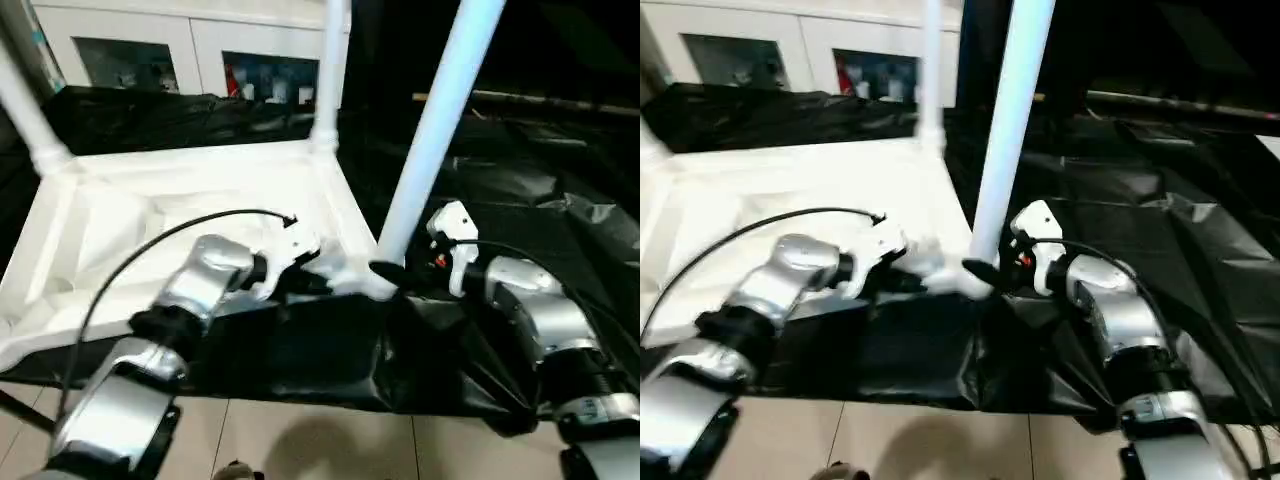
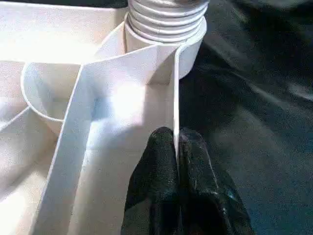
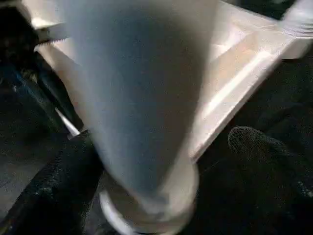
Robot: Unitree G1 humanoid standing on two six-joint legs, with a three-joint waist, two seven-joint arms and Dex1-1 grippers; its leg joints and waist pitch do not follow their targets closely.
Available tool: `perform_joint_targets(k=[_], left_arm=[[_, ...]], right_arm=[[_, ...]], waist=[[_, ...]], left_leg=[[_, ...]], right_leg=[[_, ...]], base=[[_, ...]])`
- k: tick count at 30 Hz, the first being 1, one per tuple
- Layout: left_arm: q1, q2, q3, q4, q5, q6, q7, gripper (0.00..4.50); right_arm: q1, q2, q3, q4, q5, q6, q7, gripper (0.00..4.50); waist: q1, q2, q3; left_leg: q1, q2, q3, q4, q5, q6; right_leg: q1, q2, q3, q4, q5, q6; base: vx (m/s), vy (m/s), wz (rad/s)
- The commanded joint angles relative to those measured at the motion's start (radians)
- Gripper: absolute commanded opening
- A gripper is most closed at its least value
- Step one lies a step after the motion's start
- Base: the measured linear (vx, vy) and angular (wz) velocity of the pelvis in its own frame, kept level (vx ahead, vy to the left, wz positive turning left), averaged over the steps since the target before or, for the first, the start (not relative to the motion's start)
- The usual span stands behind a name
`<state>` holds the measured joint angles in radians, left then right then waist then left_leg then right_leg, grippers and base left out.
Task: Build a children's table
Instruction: Rotate leg to tighten
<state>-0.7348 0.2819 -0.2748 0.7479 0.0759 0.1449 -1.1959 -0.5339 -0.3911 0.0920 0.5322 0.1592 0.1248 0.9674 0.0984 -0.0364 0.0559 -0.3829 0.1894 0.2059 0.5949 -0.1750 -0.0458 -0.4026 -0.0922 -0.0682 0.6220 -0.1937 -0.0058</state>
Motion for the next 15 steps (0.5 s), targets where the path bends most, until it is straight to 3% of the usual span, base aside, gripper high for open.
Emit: perform_joint_targets(k=[1,4,15], left_arm=[[0.01,-0.021,-0.008,-0.049,-0.071,-0.013,-0.089,0.0],[0.015,-0.01,-0.005,-0.061,-0.068,-0.014,-0.116,0.0],[0.02,-0.007,-0.004,-0.074,-0.066,-0.004,-0.122,0.0]], right_arm=[[-0.003,-0.024,0.004,-0.027,0.004,0.013,0.025,4.24],[0.014,-0.06,0.047,-0.052,-0.01,0.012,0.123,4.24],[0.014,-0.082,0.062,-0.026,-0.019,-0.003,0.159,4.24]], waist=[[-0.005,-0.007,-0.066],[0.0,-0.011,-0.065],[0.005,-0.013,-0.068]], left_leg=[[0.026,0.052,-0.02,-0.067,-0.177,0.062],[0.022,0.052,-0.02,-0.067,-0.175,0.064],[0.02,0.05,-0.021,-0.064,-0.15,0.069]], right_leg=[[0.043,-0.063,0.049,-0.073,-0.13,-0.255],[0.046,-0.065,0.049,-0.074,-0.144,-0.245],[0.047,-0.065,0.048,-0.071,-0.133,-0.242]], base=[[0.0,0.0,0.0],[0.0,0.0,0.0],[0.0,0.0,0.0]])
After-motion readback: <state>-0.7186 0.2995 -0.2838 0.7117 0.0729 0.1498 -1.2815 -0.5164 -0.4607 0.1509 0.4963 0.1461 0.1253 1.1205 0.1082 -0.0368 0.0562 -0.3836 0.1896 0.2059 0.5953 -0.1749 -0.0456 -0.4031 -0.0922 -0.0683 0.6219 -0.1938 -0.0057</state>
